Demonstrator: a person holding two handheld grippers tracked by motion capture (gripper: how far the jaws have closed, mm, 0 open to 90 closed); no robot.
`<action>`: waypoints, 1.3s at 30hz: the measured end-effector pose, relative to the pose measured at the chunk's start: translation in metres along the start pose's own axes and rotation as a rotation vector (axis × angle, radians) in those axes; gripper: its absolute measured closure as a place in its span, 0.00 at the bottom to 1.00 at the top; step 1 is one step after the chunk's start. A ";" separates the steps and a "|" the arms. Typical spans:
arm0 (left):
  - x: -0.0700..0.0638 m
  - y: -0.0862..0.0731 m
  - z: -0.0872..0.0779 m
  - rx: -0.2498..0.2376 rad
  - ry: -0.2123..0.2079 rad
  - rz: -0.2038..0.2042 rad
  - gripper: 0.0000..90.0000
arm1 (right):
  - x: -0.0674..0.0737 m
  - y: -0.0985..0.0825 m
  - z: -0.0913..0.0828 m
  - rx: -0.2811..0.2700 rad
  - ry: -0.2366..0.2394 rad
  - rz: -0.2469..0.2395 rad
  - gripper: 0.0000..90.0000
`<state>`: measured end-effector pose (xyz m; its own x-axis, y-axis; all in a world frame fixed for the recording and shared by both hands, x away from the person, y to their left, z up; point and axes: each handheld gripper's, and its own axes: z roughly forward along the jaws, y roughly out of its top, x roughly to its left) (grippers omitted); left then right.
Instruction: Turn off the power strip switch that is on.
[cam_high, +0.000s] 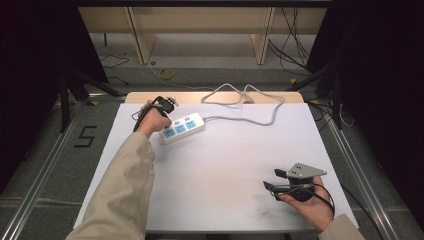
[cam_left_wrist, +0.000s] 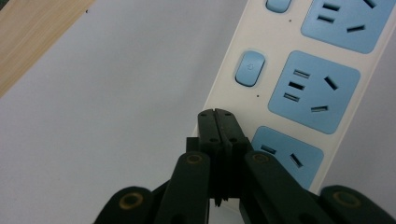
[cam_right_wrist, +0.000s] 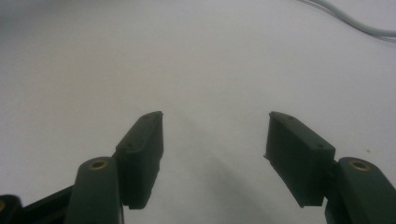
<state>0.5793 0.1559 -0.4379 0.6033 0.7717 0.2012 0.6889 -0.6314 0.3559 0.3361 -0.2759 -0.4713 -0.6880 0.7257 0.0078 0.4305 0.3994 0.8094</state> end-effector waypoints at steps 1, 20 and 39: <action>0.001 0.000 0.000 0.006 -0.001 0.003 1.00 | 0.000 0.000 0.000 0.000 0.000 -0.001 0.42; 0.001 -0.001 0.001 0.024 0.004 0.011 1.00 | 0.001 0.001 0.000 -0.002 0.001 -0.003 0.42; -0.002 -0.001 0.002 0.017 0.021 -0.005 1.00 | 0.000 0.001 0.001 0.000 0.000 -0.002 0.42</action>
<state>0.5782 0.1544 -0.4401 0.5912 0.7762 0.2191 0.6987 -0.6286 0.3417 0.3371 -0.2749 -0.4708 -0.6887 0.7250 0.0065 0.4293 0.4006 0.8095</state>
